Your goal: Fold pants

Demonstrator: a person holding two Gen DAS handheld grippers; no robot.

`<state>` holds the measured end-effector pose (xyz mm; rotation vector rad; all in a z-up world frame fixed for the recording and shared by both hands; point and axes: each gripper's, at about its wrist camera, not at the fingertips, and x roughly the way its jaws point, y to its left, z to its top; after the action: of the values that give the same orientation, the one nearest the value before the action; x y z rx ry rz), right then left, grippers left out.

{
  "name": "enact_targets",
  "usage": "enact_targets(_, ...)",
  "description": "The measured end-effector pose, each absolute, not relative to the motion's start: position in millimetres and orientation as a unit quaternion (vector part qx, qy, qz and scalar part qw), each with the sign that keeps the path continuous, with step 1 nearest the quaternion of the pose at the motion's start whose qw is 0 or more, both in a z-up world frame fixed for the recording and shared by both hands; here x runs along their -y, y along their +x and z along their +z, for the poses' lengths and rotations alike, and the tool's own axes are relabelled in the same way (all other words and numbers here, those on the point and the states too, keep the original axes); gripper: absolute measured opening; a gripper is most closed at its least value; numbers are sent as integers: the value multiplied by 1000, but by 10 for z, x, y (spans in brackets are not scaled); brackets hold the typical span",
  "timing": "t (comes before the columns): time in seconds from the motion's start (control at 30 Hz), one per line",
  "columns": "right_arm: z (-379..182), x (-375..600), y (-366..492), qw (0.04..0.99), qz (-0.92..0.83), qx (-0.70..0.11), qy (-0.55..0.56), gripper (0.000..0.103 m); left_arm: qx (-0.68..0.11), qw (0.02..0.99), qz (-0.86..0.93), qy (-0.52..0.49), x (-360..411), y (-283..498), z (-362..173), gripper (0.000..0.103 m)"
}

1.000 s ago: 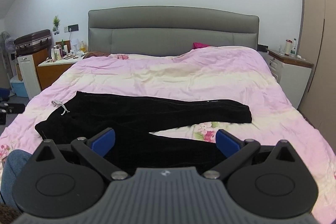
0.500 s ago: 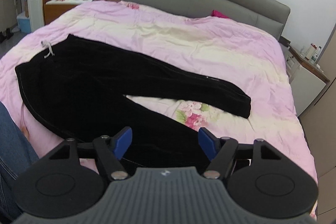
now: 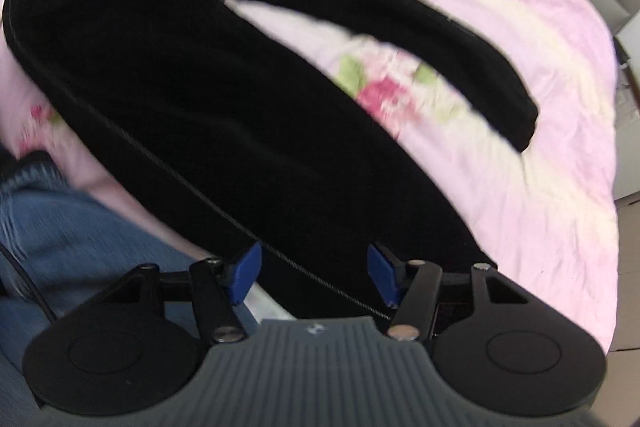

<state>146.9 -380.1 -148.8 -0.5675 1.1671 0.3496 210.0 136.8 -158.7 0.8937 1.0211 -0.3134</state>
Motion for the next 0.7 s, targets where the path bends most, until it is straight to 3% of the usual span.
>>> enact_targets(0.13,-1629,4088,1620,764,195,-571,-228,56,-491,739,-140,439,-1396,2183,-1878,71)
enact_targets(0.57,-2285,4491,1879,656,255,-639,-310,54,-518,727,-95,440,-1442,2352,-1941,71)
enact_targets(0.63,-2397,4469,1847,647,263,-642,-316,49,-518,728,-86,440,-1431,2350,-1898,71)
enact_targets(0.67,-2434,4459,1844,645,265,-642,-319,39,-517,730,-83,439,-1431,2369,-1884,71)
enact_targets(0.7,-2446,4456,1827,646,267,-638,-324,21,-517,731,-80,438,-1423,2368,-1864,71)
